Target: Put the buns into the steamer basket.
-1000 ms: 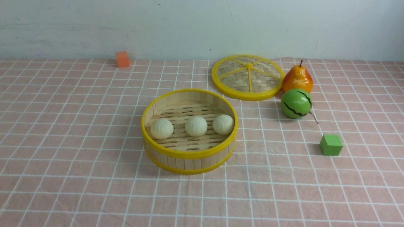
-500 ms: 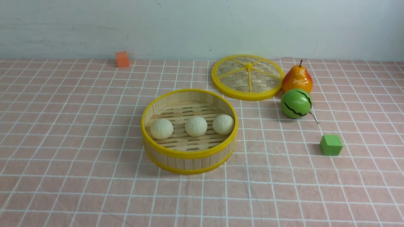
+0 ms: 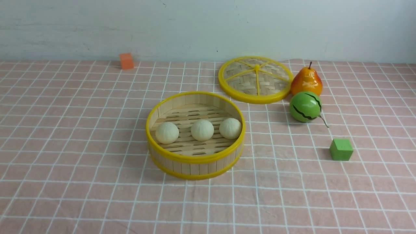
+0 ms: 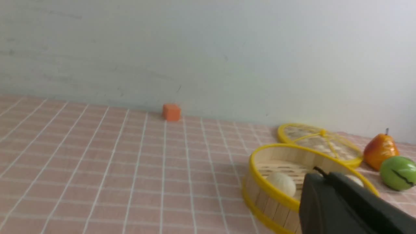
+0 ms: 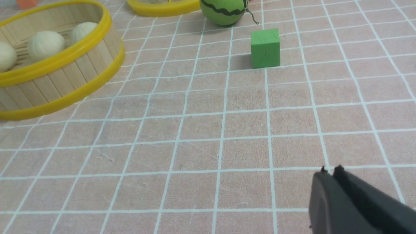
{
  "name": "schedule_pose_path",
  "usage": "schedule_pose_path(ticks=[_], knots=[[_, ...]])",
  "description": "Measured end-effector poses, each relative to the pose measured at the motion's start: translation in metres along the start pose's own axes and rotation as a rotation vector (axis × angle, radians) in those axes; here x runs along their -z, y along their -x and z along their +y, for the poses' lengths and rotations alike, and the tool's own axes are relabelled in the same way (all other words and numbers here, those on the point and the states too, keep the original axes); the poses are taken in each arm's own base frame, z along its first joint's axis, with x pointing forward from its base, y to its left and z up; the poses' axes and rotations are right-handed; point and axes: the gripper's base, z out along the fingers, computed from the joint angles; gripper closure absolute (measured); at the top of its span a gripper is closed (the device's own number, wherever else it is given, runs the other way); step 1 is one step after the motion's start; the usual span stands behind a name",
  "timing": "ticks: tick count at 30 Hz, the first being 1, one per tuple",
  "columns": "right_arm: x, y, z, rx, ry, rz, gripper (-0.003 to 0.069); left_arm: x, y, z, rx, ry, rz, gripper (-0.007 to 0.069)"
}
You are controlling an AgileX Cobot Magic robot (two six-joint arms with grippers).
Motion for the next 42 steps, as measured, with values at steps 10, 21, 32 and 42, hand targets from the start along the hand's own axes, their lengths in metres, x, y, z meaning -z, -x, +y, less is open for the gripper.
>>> schedule_pose_path(ticks=[10,21,32,42], knots=[[0.000,0.000,0.000,0.000,0.000,0.001,0.0634,-0.005,-0.066,0.011,0.004,0.046,0.275,0.0638],[0.000,0.000,0.000,0.000,0.000,0.000,0.0622,-0.003,-0.075,0.013,-0.079,0.051,0.365,0.0638],[0.000,0.000,0.000,0.001,0.000,0.000,0.0606,-0.004,-0.073,0.013,-0.078,0.047,0.349,0.0638],[0.000,0.000,0.000,0.001,0.000,0.000,0.0592,-0.004,-0.073,0.013,-0.078,0.047,0.349,0.0638]])
